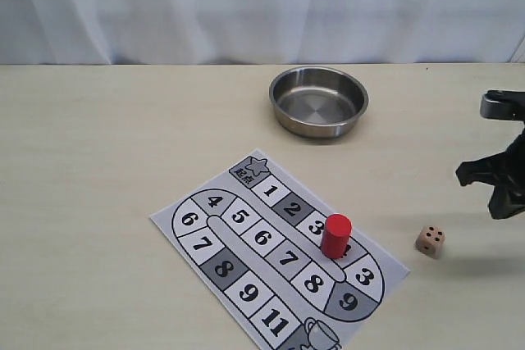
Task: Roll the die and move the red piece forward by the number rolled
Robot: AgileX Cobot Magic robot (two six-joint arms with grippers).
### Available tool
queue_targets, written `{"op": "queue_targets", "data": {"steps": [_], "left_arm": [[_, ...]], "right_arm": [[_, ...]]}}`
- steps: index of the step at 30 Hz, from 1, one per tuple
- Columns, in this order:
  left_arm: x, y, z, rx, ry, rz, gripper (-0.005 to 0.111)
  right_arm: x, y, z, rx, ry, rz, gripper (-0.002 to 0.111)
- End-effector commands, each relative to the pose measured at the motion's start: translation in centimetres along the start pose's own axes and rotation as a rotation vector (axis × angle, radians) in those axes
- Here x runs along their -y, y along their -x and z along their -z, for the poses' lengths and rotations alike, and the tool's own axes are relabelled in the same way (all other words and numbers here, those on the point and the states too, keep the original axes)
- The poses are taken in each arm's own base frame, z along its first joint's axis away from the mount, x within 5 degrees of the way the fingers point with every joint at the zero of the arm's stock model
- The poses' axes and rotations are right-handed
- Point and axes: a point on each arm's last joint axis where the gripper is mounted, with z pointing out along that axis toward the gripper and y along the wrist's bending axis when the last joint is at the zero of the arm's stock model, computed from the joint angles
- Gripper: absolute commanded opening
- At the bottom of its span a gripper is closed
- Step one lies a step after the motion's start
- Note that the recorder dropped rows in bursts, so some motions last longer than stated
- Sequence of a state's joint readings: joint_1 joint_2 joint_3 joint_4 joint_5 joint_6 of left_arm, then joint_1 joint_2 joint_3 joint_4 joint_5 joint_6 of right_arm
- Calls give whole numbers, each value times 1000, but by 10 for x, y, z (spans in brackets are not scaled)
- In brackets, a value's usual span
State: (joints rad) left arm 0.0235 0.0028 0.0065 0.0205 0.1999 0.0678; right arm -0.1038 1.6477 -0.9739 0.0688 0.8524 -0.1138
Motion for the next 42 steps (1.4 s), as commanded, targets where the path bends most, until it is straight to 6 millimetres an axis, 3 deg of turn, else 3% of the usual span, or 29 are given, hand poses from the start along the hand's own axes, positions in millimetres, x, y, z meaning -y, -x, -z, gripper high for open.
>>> {"op": "queue_targets", "data": {"steps": [1,7,12,17,25,34,35,39,42], "left_arm": [[0,3,1,22,-1,12,0],[0,3,1,22,-1,12,0],[0,3,1,22,-1,12,0],[0,3,1,22,-1,12,0],[0,3,1,21,-1,12,0],[0,3,1,21,-1,12,0],[0,3,1,21,-1,12,0],[0,3,1,21,-1,12,0],[0,3,1,21,-1,12,0]], "right_arm": [[1,-4,22,100,-10,32,4],[-5,-24,59,279,-3,91,4],[-25,-48,103,496,-3,199,4],[-38,-82,147,686,10,240,4],[-38,-148,201,944,8,232,4],[-36,-230,233,1210,12,226,4],[-37,-248,236,1263,21,228,4],[-36,-288,236,1371,32,239,4],[-35,-302,226,1426,27,240,4]]}}
